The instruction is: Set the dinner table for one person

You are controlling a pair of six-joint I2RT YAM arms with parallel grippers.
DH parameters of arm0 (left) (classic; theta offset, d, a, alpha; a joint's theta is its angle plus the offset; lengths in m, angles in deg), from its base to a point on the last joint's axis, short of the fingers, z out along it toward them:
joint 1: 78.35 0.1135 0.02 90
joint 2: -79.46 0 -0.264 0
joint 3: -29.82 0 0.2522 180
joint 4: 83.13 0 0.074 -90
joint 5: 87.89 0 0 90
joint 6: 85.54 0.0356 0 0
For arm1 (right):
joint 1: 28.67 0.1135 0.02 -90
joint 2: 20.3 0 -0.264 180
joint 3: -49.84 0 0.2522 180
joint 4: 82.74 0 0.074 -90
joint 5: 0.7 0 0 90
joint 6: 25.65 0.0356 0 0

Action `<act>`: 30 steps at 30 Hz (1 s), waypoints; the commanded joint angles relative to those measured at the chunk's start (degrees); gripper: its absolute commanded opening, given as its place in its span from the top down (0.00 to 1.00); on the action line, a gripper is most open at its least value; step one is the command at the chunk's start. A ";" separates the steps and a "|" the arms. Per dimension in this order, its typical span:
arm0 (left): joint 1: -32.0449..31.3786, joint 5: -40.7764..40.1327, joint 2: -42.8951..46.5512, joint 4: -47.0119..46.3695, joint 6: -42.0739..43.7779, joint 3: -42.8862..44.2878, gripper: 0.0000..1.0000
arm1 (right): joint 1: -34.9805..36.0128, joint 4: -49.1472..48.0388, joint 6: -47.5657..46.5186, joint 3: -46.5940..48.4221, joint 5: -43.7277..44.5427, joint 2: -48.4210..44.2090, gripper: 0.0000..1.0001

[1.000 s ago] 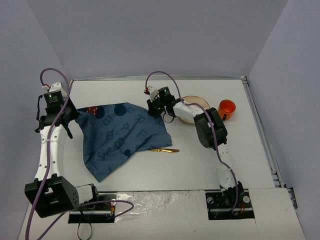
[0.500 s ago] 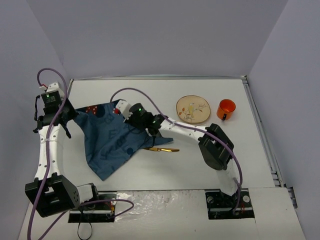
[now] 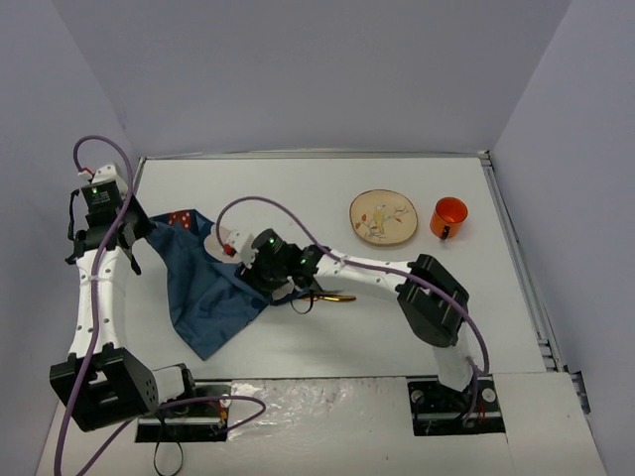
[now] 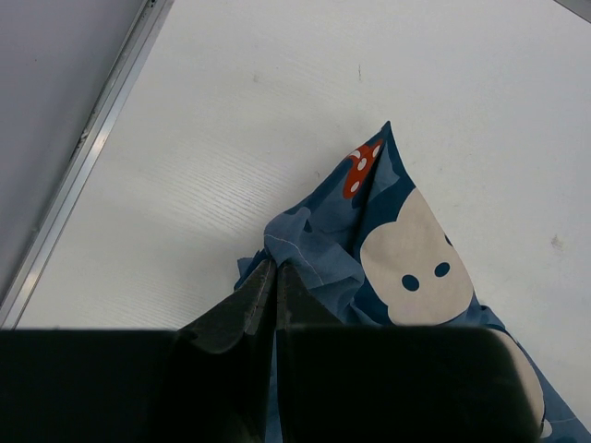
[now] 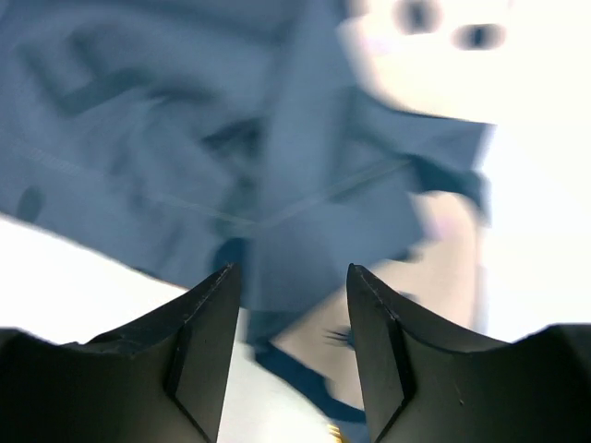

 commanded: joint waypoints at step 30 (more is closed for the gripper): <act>0.31 0.34 0.27 -2.10 -1.03 0.65 1.00 | -12.67 -8.73 10.30 7.75 -16.52 9.69 0.49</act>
